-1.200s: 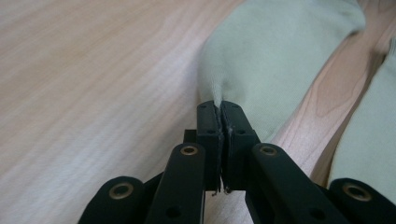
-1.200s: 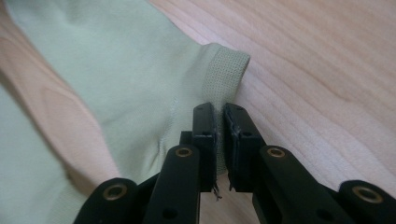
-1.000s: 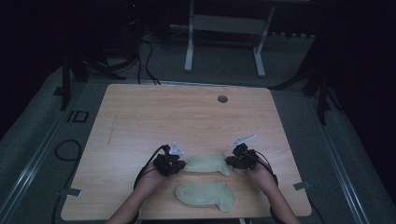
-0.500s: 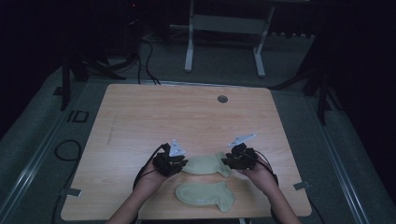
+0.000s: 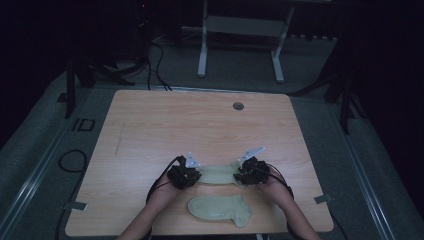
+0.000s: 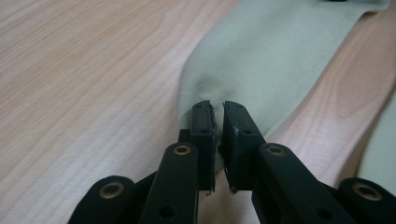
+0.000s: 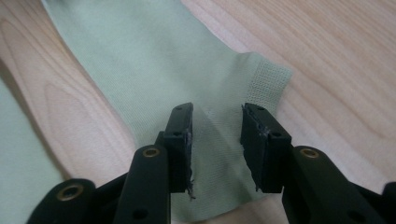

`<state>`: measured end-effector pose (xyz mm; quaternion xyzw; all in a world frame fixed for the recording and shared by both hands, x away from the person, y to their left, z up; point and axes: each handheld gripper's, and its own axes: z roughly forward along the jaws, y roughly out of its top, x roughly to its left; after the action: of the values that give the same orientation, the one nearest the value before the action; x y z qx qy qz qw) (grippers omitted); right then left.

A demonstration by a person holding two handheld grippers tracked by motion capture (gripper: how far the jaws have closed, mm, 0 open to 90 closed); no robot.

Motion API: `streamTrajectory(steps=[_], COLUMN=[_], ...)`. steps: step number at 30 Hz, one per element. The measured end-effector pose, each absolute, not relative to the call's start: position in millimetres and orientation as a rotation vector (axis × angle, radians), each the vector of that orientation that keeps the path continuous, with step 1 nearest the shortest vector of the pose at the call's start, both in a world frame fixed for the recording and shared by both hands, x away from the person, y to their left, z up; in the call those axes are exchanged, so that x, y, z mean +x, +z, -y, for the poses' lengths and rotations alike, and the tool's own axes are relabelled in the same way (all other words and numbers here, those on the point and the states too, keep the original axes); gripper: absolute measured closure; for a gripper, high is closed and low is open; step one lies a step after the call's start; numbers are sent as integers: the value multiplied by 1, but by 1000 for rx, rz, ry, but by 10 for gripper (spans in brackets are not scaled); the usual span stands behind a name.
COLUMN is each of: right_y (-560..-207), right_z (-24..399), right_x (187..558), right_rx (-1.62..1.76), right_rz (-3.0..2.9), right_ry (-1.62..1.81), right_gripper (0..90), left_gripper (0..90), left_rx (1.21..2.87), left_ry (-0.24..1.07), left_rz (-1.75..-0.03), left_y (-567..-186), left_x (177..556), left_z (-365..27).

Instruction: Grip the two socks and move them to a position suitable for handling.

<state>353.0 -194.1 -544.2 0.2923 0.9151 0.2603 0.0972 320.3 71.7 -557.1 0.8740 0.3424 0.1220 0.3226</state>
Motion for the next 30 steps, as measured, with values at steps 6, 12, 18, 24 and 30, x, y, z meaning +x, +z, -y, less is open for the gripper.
streamTrajectory(steps=[6,12,18,24,30], right_y=[-543,-542,-535,-525,-511], right_z=[190,188,190,193,200], right_x=[364,367,360,345,326], right_rx=[807,811,858,866,839], right_rz=[-2728,-2732,-2720,-2696,-2680], right_ry=[741,724,789,864,906], right_gripper=[605,590,536,492,486], left_gripper=[827,826,590,530,501], left_rx=[2272,2263,2235,2206,2221], left_ry=[336,319,279,259,250], left_rz=[-923,-932,-901,-880,-842], left_y=[-558,-557,-547,-534,-522], left_x=[326,327,319,307,285], left_z=[-73,-73,-76,-79,-83])
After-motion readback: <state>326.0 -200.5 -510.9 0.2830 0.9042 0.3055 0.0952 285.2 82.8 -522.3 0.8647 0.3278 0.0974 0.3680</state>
